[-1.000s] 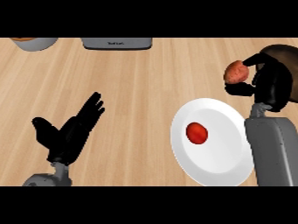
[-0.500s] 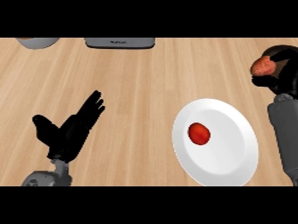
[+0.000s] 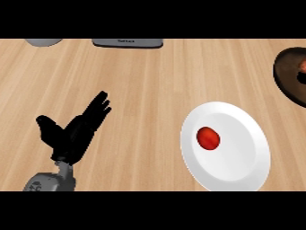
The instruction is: Pick the sweet potato from the plate and place it in the pan
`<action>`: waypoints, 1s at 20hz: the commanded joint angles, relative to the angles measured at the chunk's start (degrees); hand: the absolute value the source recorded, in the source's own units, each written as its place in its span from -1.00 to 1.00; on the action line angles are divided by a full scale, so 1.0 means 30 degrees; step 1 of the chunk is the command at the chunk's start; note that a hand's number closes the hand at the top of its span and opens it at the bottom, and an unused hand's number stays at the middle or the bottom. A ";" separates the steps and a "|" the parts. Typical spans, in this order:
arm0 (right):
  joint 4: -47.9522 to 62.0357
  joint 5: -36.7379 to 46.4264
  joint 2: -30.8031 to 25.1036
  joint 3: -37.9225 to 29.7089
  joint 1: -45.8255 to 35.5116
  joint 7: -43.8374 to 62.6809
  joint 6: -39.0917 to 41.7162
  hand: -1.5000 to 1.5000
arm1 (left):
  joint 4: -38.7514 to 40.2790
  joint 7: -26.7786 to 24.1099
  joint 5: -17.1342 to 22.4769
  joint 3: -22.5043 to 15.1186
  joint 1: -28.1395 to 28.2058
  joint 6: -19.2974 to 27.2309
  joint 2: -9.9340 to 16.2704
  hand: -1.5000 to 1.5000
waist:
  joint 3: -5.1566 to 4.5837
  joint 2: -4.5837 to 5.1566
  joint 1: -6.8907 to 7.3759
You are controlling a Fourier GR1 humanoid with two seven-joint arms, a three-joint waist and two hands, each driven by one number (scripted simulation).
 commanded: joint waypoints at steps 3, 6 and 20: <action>0.2729 -0.1747 -0.1841 -0.1652 -0.0182 -0.3296 -0.0913 1.00 | 0.0085 -0.0784 -0.0331 -0.0483 0.0605 -0.0155 -0.0352 0.00 | 0.0057 0.0154 0.0330; 0.3652 -0.1955 -0.2482 -0.2013 -0.0419 -0.3912 -0.0937 1.00 | -0.0059 -0.0433 0.0236 -0.0035 0.0345 -0.0768 0.0184 0.00 | 0.0078 0.0263 0.0666; 0.5832 -0.4253 -0.3340 -0.4261 -0.0693 -0.5308 0.3404 -1.00 | 0.0103 0.0108 -0.0118 -0.0006 -0.0654 0.0083 -0.0358 0.00 | 0.0215 0.0338 0.0588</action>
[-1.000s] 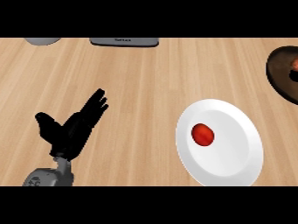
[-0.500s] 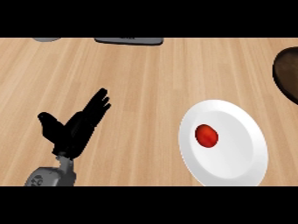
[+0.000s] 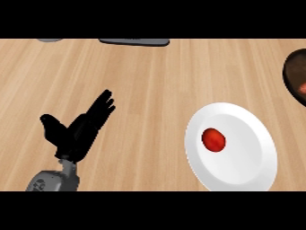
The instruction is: Pick the sweet potato from the plate and place it in the pan
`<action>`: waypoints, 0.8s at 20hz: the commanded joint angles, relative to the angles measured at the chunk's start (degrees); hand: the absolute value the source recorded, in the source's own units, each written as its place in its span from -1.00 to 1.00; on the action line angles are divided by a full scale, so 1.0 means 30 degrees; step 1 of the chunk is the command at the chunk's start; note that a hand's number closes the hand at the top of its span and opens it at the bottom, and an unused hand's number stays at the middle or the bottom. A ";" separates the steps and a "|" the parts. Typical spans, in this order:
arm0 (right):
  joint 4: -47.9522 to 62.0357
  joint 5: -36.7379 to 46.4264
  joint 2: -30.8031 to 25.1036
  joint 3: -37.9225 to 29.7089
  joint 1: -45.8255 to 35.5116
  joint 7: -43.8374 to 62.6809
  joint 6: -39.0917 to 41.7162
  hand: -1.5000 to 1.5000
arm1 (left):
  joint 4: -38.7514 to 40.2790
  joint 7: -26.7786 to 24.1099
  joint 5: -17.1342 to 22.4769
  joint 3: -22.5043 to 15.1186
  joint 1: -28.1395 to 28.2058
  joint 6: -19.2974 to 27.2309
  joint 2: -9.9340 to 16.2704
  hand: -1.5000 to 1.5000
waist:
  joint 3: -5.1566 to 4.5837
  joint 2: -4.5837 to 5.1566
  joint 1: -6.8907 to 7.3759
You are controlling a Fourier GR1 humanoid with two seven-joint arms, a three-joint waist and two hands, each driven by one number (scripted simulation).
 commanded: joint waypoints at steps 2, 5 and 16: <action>-0.1096 -0.2897 0.0783 -0.2393 -0.0552 -0.3176 0.0742 -1.00 | 0.0411 -0.0315 0.0023 0.0156 0.0105 0.0191 -0.0269 0.00 | 0.0032 -0.0122 -0.0391; -0.1477 -0.4739 0.0812 -0.4022 -0.0276 -0.4621 0.1204 -1.00 | -0.0331 -0.0052 0.0243 0.0432 0.0377 -0.0277 0.0464 0.00 | 0.0032 -0.0204 -0.0296; 0.0194 -0.7800 -0.1263 -0.6274 0.2669 -0.8196 1.0328 -1.00 | -0.0054 0.0011 0.0289 0.0595 0.0550 -0.0410 0.0532 0.00 | -0.0051 -0.0290 -0.0861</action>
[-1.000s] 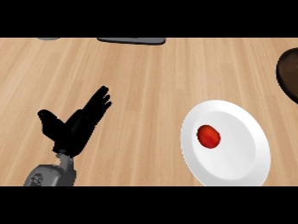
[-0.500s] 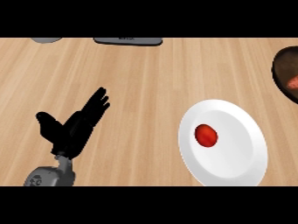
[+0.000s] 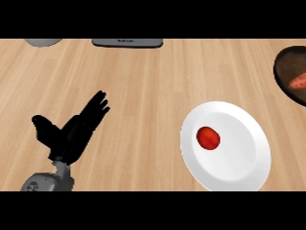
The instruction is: Pick the sweet potato from the plate and place it in the pan
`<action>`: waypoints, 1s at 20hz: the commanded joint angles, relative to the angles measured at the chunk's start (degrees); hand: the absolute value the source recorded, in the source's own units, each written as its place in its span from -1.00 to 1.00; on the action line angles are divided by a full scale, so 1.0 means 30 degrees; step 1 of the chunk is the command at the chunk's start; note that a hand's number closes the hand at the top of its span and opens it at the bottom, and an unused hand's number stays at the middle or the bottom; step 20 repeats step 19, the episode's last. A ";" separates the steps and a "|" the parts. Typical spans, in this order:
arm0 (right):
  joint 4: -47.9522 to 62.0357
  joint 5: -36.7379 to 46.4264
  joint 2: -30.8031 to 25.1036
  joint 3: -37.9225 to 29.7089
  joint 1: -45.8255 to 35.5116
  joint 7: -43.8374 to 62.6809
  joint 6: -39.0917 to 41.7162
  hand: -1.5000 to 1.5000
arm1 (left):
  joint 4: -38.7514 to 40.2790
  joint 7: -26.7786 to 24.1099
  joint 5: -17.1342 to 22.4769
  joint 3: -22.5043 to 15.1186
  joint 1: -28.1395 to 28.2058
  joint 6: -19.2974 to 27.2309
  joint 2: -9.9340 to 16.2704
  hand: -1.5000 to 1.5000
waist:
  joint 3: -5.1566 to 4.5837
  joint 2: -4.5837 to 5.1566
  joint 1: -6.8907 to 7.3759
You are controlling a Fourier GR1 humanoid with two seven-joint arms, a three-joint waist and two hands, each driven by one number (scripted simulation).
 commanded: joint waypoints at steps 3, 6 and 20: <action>0.0550 -0.1093 -0.0897 -0.0621 0.2470 -0.2700 0.4955 -1.00 | 0.0205 -0.0747 -0.0297 -0.0098 0.0805 -0.0209 0.0030 0.00 | -0.0041 -0.0138 -0.0311; 0.0827 -0.1355 -0.1524 -0.0657 0.2942 -0.2631 0.6450 -1.00 | -0.0103 0.0002 -0.0076 0.0072 0.0394 -0.0002 -0.0010 0.00 | -0.0060 -0.0193 -0.0322; 0.0396 -0.1979 -0.2126 0.0381 0.4284 -0.3689 0.8824 -1.00 | 0.0109 -0.0317 -0.0489 0.0173 0.0672 0.0085 -0.0365 0.00 | -0.0126 -0.0385 -0.0462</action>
